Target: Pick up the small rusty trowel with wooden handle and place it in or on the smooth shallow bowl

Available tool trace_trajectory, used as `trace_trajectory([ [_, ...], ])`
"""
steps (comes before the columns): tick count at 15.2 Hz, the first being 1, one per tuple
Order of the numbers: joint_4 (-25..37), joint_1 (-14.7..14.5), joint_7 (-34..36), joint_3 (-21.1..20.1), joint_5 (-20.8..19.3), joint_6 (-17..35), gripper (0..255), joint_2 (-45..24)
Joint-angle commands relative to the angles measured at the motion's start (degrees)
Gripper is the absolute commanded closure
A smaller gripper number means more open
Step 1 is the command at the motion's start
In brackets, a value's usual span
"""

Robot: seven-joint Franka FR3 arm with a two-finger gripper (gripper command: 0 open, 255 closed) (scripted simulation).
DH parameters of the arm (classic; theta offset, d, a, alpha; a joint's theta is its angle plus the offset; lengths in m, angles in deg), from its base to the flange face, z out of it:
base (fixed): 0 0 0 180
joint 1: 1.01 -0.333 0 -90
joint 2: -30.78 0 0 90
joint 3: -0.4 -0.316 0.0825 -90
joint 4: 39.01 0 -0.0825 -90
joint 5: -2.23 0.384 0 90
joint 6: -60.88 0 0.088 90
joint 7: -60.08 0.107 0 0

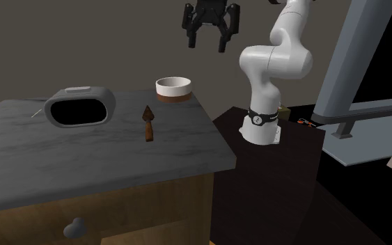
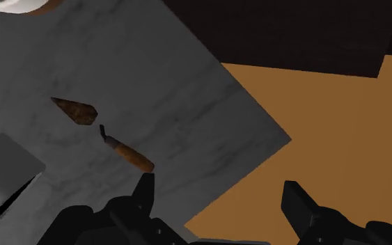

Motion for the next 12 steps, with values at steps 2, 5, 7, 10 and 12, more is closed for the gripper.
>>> trace_trajectory([
  [2, -3.15, -0.50, -8.15, 4.97, -3.51, 4.15, 0, -0.53],
  [5, -5.34, -0.98, -15.98, 10.20, -6.99, 8.61, 0, -2.27],
  [7, -6.22, -1.51, -21.19, 13.87, -9.21, 11.81, 0, -4.19],
  [10, -6.65, -2.77, -29.07, 19.63, -12.09, 16.96, 0, -8.17],
  [12, -6.35, -4.10, -34.40, 23.65, -13.54, 20.58, 0, -11.52],
])
